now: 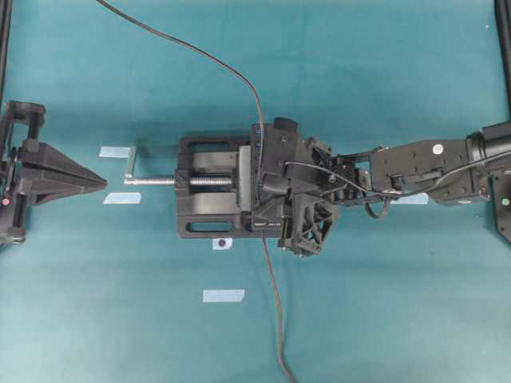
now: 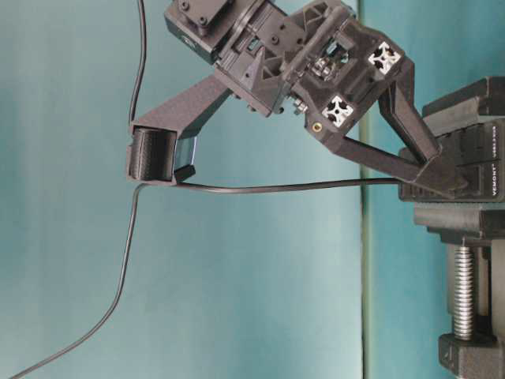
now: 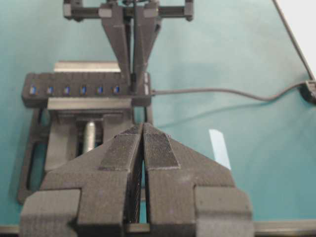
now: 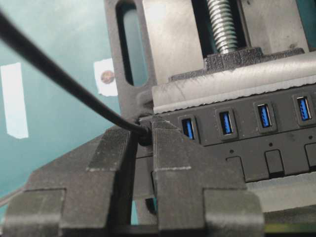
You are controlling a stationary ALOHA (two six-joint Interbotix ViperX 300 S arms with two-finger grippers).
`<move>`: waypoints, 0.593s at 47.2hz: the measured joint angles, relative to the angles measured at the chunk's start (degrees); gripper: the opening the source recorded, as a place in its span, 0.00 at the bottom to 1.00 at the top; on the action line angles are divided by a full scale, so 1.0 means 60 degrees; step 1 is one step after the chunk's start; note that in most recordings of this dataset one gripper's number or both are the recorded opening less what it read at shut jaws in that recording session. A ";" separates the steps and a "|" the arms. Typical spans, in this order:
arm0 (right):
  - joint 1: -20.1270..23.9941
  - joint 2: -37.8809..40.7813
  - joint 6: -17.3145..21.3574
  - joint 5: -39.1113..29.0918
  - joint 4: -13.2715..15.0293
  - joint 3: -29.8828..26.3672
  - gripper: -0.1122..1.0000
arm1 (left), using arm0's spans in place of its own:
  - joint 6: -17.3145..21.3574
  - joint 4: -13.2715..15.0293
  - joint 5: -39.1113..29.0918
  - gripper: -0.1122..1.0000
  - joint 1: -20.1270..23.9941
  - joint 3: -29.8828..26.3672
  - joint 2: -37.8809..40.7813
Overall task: Insert the USB into the front port of the fixed hub.
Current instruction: 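Press the plug fully into the port with the right gripper, then open the right gripper and lift it off the plug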
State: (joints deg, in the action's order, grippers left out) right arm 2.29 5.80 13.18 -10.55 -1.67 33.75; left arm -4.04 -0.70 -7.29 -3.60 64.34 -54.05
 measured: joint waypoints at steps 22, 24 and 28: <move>0.0029 0.0015 0.0000 0.0571 0.0029 0.0176 0.26 | -0.0029 -0.0015 0.0557 0.10 0.0000 0.0220 0.0059; 0.0029 0.0088 0.0000 0.0571 0.0029 0.0176 0.29 | -0.0044 -0.0015 0.0557 0.10 0.0015 0.0220 0.0088; 0.0044 0.0117 0.0029 0.0586 0.0044 0.0176 0.40 | -0.0044 -0.0015 0.0557 0.10 0.0000 0.0220 0.0117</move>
State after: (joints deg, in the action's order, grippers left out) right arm 2.55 6.50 13.36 -7.03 -1.41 34.80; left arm -4.31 -0.79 -3.96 -3.60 65.65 -53.35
